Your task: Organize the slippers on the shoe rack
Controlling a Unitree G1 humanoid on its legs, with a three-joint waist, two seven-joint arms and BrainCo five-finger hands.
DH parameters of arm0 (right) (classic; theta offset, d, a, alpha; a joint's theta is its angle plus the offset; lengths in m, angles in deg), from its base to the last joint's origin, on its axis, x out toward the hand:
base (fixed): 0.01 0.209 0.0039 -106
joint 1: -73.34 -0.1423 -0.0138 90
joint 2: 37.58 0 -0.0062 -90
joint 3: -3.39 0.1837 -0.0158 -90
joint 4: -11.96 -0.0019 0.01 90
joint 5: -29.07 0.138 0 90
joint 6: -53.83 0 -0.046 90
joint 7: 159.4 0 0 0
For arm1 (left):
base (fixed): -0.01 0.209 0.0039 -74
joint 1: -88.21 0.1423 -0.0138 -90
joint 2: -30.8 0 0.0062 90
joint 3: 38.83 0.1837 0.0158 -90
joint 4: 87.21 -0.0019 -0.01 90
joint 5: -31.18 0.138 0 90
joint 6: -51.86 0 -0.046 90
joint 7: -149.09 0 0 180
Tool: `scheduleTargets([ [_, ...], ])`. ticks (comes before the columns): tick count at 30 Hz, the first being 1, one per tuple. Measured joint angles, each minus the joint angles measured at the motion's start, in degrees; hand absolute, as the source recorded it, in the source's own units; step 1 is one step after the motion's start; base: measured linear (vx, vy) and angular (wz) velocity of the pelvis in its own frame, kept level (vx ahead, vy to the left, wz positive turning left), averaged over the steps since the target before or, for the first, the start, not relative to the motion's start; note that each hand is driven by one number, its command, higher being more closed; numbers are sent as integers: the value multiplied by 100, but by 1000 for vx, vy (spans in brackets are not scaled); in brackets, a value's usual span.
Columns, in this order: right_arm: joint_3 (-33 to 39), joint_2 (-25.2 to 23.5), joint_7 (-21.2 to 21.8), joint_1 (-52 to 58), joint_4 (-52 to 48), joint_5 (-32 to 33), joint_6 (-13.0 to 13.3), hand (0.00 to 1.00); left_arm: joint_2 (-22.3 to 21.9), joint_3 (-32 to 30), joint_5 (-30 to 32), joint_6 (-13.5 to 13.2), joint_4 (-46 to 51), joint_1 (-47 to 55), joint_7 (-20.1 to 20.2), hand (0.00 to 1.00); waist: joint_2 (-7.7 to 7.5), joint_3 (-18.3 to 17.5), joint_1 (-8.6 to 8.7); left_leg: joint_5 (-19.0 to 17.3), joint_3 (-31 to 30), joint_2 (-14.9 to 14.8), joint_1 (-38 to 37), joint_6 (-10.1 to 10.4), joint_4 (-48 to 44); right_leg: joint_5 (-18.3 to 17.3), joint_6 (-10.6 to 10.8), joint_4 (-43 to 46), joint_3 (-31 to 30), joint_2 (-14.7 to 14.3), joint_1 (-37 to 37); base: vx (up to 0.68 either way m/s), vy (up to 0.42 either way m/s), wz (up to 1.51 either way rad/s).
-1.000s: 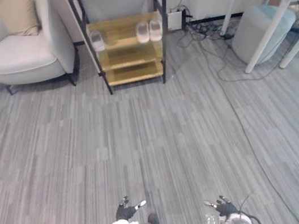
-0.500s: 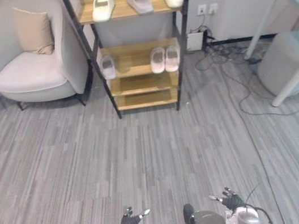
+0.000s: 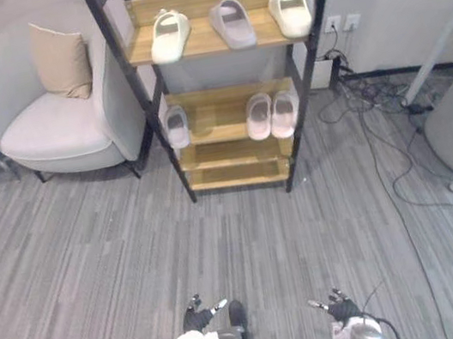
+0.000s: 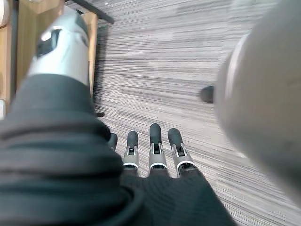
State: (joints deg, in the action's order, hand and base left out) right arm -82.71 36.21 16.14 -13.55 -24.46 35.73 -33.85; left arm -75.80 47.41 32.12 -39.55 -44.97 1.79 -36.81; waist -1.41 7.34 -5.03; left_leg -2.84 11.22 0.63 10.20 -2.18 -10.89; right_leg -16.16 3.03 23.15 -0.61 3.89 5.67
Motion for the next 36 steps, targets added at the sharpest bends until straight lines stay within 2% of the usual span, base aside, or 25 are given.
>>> scheduleTargets([
  [1,-5,-29,17,0,15,-3,-2,0,72,104,5,11,-67,-26,11,0,-22,20,6,-135,17,55,-261,-15,37,184,423,976,-18,84,-319,469,199,-15],
  [2,-9,-40,46,-14,14,-8,-1,0,133,181,11,28,-149,-64,35,0,-46,51,16,-289,22,125,-570,-25,92,314,683,1922,34,203,-641,482,175,-8],
  [3,-11,-7,97,-33,24,-57,-3,0,192,264,17,61,-250,-56,51,0,26,111,49,-448,18,153,-1057,-86,139,230,441,2743,384,355,-912,478,166,-4],
  [5,-37,-9,115,-84,25,-111,1,0,237,265,16,66,-363,-60,51,0,32,112,130,-537,-7,151,-1507,-100,325,33,196,2823,719,398,-1104,496,112,20],
  [6,-74,-5,120,-135,60,-191,8,0,273,266,8,71,-399,-70,52,0,30,118,205,-546,-92,112,-1769,-86,499,-110,31,2347,1011,331,-1364,510,61,34],
  [8,-66,15,120,-243,137,-205,13,0,268,264,2,76,-402,-121,52,0,77,152,213,-584,-131,3,-1864,-23,512,-104,-32,1565,1120,159,-1641,401,-3,26],
  [9,-63,35,120,-309,132,-204,20,0,262,264,2,81,-402,-122,51,0,134,208,224,-656,-234,-110,-1977,96,515,74,-103,625,1085,-64,-1825,319,-26,23],
  [10,-64,37,118,-327,135,-204,20,0,266,263,2,83,-402,-117,51,0,137,224,228,-674,-266,-140,-2029,123,529,219,-107,307,1037,-144,-1862,488,-80,30],
  [12,-73,21,118,-297,137,-203,28,0,282,265,2,78,-399,-69,50,0,39,224,242,-836,-365,-93,-2247,324,584,1197,-118,-1027,701,-312,-1808,415,-113,42],
  [13,-73,16,119,-236,128,-203,40,0,321,263,2,70,-389,-60,54,0,-109,214,248,-1028,-511,25,-2388,325,559,1897,-249,-1200,497,-258,-1797,429,-163,53],
  [14,-56,91,126,-260,137,-203,58,0,250,227,2,84,-512,-88,44,0,13,206,247,-1326,-717,-48,-2579,299,514,1954,-408,-809,554,-325,-1844,394,-168,50],
  [16,53,142,120,-236,136,-201,61,0,123,243,10,61,-513,-24,73,0,171,92,285,-1365,-822,-261,-2445,368,227,1633,-447,-880,721,-401,-1760,291,-135,44],
  [18,91,144,111,-200,96,-201,59,0,68,231,35,56,-455,-62,98,0,258,109,304,-1383,-857,-441,-2032,390,-745,1535,-506,-1202,904,-482,-1478,396,-236,40],
  [19,89,139,108,-184,89,-201,54,0,52,183,74,58,-443,-66,110,0,263,120,305,-1371,-806,-546,-1735,409,-1516,1491,-553,-1314,945,-530,-1309,334,-227,29],
  [21,19,124,101,-18,-177,-192,51,0,-23,10,132,57,-250,-47,111,0,278,204,283,-978,-499,-956,-1006,563,-3402,1312,-783,-1452,992,-670,-851,280,-122,10],
  [23,35,80,89,29,-256,-176,36,0,-53,-20,138,59,-179,-24,111,0,244,234,266,-1247,-198,-1175,-687,497,-3955,1131,-819,-1460,944,-672,-504,295,-80,-10],
  [25,41,65,79,37,-262,-163,32,0,-114,-28,134,50,-88,-16,113,0,212,242,232,-1485,-84,-1123,-485,451,-3529,1080,-751,-1477,818,-576,-338,248,-29,-38],
  [26,40,59,70,23,-257,-161,31,0,-131,-21,130,46,-71,-24,112,0,213,242,198,-1533,-139,-1006,-419,473,-2971,1054,-713,-1491,695,-512,-296,274,99,-67],
  [27,45,53,52,17,-251,-160,27,0,-137,20,128,48,-80,-47,110,0,214,246,186,-1501,-439,-750,-405,506,-1866,1037,-634,-1519,510,-410,-224,270,134,-60],
  [28,48,53,46,18,-248,-159,26,0,-135,37,128,49,-84,-51,109,0,216,246,183,-1449,-558,-682,-417,517,-1547,1020,-596,-1524,461,-382,-215,251,144,-52],
  [29,58,59,38,23,-246,-156,30,0,-141,70,127,51,-128,-55,109,0,255,222,184,-1123,-842,-578,-455,569,-823,982,-517,-1529,373,-361,-190,186,167,-38],
  [30,62,99,25,32,-214,-156,33,0,-161,117,127,57,-172,-40,108,0,364,168,186,-396,-1025,-594,-498,680,-431,910,-400,-1515,293,-438,-170,292,252,-48],
  [31,69,53,-1,16,-86,-156,25,0,-90,140,126,58,-250,-105,105,0,249,135,172,-415,-865,-476,-754,647,-302,826,-254,-1521,167,-292,-16,248,216,-34],
  [33,69,-40,2,60,-92,-159,31,0,-23,155,128,61,-307,-97,107,0,100,80,190,-415,-762,-344,-890,612,-138,755,-156,-1534,153,-127,36,210,181,-13],
  [36,70,-106,6,96,-62,-167,31,0,43,318,153,63,-375,-91,112,0,-6,6,180,-323,-672,-117,-1211,468,306,683,-48,-1557,90,58,119,152,119,-11],
])
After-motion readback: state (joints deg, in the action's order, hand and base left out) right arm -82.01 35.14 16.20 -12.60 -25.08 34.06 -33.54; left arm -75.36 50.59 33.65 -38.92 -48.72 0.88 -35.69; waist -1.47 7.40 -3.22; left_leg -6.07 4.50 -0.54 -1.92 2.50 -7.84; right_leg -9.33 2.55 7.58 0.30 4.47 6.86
